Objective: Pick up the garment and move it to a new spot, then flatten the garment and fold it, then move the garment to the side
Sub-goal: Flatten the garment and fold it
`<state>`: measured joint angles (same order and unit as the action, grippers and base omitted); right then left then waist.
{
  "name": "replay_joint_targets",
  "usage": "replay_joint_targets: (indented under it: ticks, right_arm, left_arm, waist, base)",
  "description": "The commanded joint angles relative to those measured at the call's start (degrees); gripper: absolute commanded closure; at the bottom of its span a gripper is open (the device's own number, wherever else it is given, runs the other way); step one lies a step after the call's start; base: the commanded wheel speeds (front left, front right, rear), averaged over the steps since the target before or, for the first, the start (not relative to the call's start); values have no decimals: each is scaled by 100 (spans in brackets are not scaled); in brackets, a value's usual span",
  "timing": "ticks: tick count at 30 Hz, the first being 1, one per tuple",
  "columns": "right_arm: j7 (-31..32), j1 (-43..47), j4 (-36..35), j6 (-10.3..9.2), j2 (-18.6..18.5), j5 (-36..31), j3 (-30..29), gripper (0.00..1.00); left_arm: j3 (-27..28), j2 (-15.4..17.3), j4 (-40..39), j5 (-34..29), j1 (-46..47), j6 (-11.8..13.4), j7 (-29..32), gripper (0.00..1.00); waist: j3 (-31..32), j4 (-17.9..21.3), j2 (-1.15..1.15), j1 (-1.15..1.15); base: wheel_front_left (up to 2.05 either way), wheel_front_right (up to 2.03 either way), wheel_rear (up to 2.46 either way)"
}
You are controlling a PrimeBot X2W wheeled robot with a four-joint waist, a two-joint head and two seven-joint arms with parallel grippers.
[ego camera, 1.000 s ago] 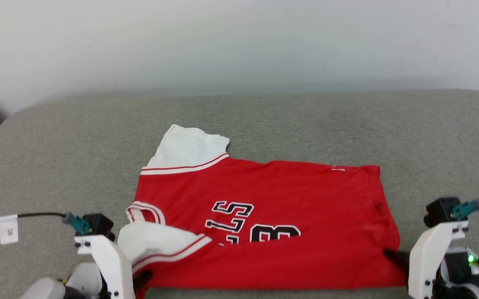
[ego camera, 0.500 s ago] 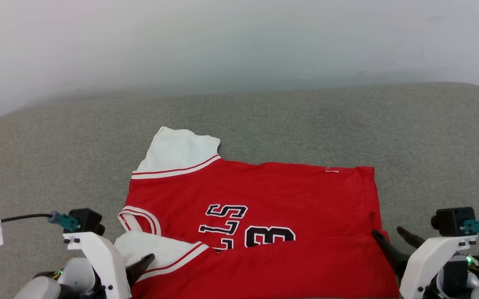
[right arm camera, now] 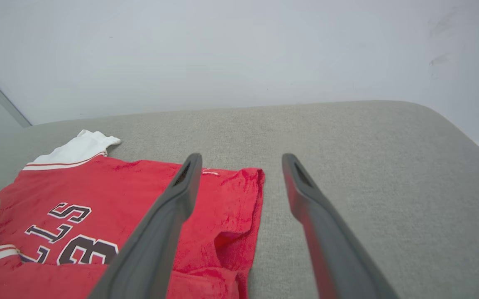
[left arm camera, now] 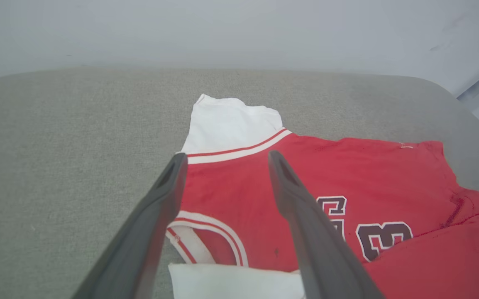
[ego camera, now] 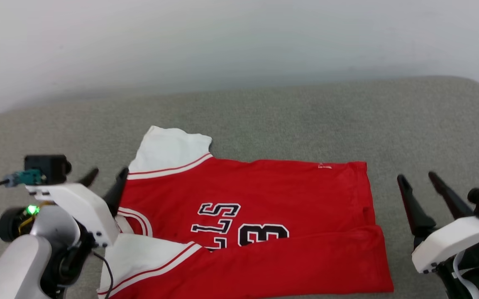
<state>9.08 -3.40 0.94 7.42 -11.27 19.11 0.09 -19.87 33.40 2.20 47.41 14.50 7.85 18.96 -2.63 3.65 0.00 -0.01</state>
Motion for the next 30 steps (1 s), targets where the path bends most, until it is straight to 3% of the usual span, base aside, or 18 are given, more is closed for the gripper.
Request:
replay_joint_targets:
  ticks: [1,9,15,20,26,30]
  right_arm:
    - [-143,-142,-164,11,92,-132,-90,0]
    - [-453,-490,-840,11,394,-510,-303,0]
    - [-441,-646,-1153,11,529,-579,-362,0]
    - [-434,-727,-1202,11,592,-619,-362,0]
    - [-329,-735,-1203,11,662,-605,-330,0]
    - [-307,-767,-1278,11,710,-538,-277,0]
  left_arm:
    - [91,-68,-12,-173,203,76,-311,0]
    - [347,-186,131,-502,1070,51,-1105,0]
    - [487,-96,643,-355,1955,-215,-1003,0]
    - [519,44,1132,-38,2614,-450,-383,0]
    - [242,456,1838,342,3357,-671,1353,0]
    - [98,761,2136,509,3718,-549,2511,0]
  waist:
    - [-297,135,0,1]
    - [-1189,444,0,1]
    - [-1685,670,0,1]
    - [-1901,812,0,1]
    - [-2133,996,0,1]
    - [-2407,1127,0,1]
  base:
    - [0,0,0]
    - [0,0,0]
    - [0,0,0]
    - [0,0,0]
    - [0,0,0]
    - [0,0,0]
